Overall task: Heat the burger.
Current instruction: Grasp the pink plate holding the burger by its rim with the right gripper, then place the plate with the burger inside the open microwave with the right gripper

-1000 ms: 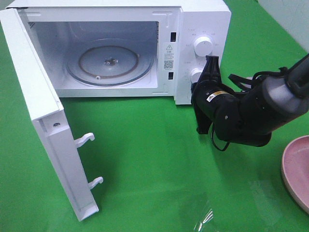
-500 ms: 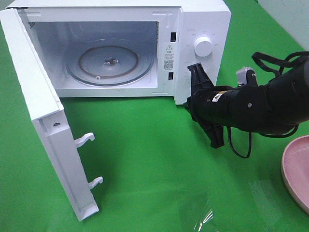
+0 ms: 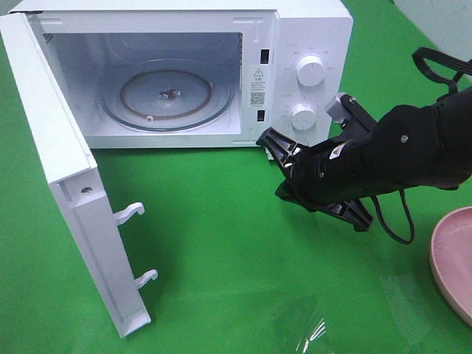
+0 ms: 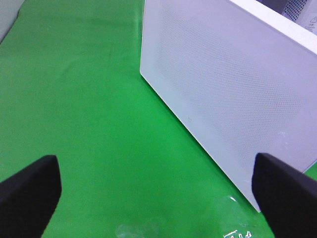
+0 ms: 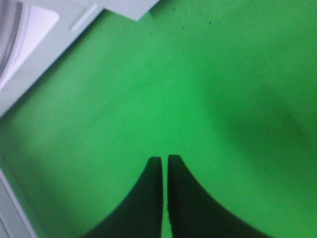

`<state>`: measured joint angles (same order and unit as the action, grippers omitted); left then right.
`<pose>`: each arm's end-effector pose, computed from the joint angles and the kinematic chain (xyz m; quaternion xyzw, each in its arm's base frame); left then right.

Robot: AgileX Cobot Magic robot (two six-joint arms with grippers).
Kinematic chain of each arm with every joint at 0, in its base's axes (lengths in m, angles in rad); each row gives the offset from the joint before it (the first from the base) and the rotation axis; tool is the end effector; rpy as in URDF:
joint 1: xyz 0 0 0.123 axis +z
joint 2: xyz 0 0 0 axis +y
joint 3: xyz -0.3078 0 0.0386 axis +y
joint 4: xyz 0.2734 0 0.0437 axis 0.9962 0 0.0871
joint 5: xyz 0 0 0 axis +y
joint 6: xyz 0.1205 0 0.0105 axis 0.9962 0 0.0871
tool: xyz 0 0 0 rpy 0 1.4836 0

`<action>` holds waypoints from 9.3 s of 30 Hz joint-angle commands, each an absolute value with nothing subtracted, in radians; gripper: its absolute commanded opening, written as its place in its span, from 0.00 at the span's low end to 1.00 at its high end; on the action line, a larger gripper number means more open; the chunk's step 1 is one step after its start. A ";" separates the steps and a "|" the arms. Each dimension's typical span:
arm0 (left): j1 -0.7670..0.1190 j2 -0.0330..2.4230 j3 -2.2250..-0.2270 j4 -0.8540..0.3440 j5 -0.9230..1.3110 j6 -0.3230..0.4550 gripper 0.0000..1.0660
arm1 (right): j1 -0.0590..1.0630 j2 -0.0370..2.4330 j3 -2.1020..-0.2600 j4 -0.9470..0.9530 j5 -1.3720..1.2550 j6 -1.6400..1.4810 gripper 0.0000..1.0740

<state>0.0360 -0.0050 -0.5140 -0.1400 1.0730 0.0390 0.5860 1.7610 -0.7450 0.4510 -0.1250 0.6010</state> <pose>0.0157 -0.0143 0.2800 0.0051 0.8494 -0.0502 0.5254 0.3035 0.1936 0.1206 0.2229 0.9022 0.2513 0.2704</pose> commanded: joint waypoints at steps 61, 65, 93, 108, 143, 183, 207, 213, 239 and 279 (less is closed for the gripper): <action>0.033 -0.021 -0.514 -0.146 1.067 0.038 0.91 | 0.331 1.317 -0.832 -0.159 0.973 0.148 0.81; 0.033 -0.021 -0.514 -0.146 1.067 0.038 0.91 | 0.275 1.317 -0.750 -0.156 0.899 0.157 0.80; 0.033 -0.021 -0.514 -0.146 1.067 0.038 0.91 | 0.270 1.590 -0.609 -0.156 0.541 0.233 0.77; 0.033 -0.021 -0.514 -0.146 1.067 0.038 0.91 | 0.200 1.673 -0.602 -0.155 0.461 0.228 0.76; 0.033 -0.021 -0.514 -0.146 1.067 0.038 0.91 | 0.216 1.709 -0.602 -0.189 0.461 0.233 0.00; 0.033 -0.021 -0.514 -0.146 1.067 0.038 0.91 | 0.440 1.430 -0.602 -0.581 0.822 0.605 0.00; 0.033 -0.021 -0.514 -0.146 1.067 0.038 0.91 | 0.591 1.343 -0.602 -0.596 0.968 0.590 0.00; 0.033 -0.021 -0.514 -0.146 1.067 0.038 0.91 | 0.652 1.343 -0.601 -0.596 0.990 0.590 0.00; 0.033 -0.021 -0.514 -0.146 1.067 0.038 0.91 | 1.009 1.343 -0.601 -0.622 1.072 0.663 0.00; 0.033 -0.021 -0.514 -0.146 1.067 0.038 0.91 | 1.195 1.343 -0.601 -0.740 0.929 0.394 0.00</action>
<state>0.0360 -0.0050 -0.5140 -0.1400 1.0730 0.0390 1.1920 1.3520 -0.6040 -0.6800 0.9240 0.4250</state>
